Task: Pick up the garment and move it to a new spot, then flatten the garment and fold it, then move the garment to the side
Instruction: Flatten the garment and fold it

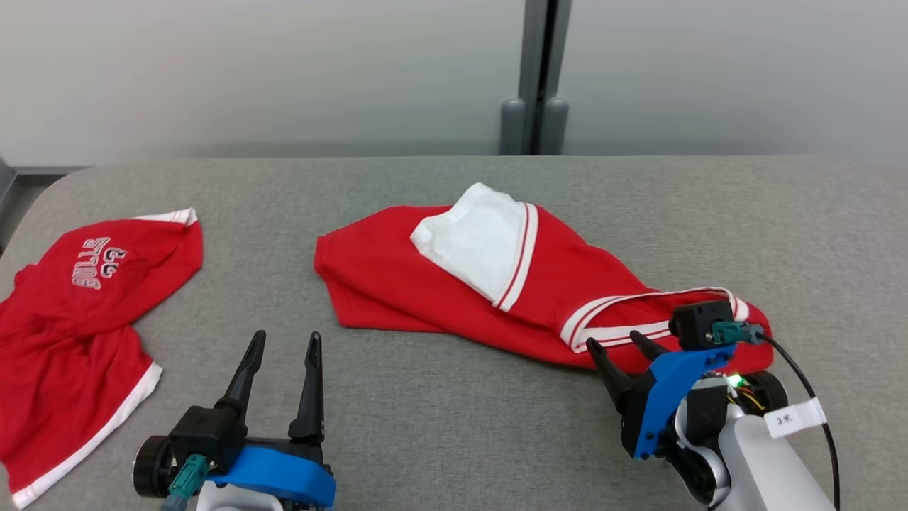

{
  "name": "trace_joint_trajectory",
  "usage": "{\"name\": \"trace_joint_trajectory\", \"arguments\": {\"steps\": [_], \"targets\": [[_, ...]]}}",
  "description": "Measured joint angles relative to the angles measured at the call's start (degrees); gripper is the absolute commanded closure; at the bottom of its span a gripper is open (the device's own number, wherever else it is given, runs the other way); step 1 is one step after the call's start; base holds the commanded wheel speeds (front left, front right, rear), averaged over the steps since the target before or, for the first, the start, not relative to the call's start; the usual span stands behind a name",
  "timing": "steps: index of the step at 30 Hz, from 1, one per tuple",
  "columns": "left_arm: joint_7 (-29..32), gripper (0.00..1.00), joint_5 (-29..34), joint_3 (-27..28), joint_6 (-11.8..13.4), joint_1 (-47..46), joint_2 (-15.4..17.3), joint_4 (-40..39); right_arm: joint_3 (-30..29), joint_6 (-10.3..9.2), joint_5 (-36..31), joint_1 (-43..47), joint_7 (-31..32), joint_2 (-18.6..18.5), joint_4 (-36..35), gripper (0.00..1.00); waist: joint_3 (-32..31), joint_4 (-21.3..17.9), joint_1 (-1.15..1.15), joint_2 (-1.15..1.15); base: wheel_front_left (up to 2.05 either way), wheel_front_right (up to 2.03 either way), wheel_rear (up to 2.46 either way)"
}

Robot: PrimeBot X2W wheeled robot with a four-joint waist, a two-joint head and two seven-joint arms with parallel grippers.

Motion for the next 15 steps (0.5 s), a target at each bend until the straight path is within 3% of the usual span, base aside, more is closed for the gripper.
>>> {"name": "trace_joint_trajectory", "arguments": {"steps": [4, 13, 14, 15], "targets": [[0.0, 0.0, 0.1, -0.6, -0.2, -1.0, -0.1, 0.2, 1.0, 0.0, 5.1, -3.7, 1.4, 0.0, 6.0, 0.0, 1.1, 2.0, 0.0, 0.0, 0.0, 0.0, 0.0], [0.0, 0.0, 0.5, -1.6, -0.7, -2.2, -0.7, 0.9, 0.8, 0.0, 6.4, -11.9, -1.5, 0.0, 18.8, 0.01, 3.2, 5.7, 0.0, 0.0, 0.0, 0.0, 0.0], [0.0, 0.0, 0.5, -1.7, -0.7, -2.3, -0.8, 1.1, 1.3, 0.0, 6.6, -12.7, -2.5, 0.0, 19.3, 0.21, 3.4, 6.1, 0.0, 0.01, 0.0, 0.0, 0.0], [0.0, 0.0, 0.5, -1.6, -0.8, -2.3, -0.8, 1.2, 1.9, 0.0, 6.8, -13.5, -3.4, 0.0, 19.7, 0.64, 3.6, 6.4, 0.0, 0.01, 0.0, 0.0, 0.0]]}}
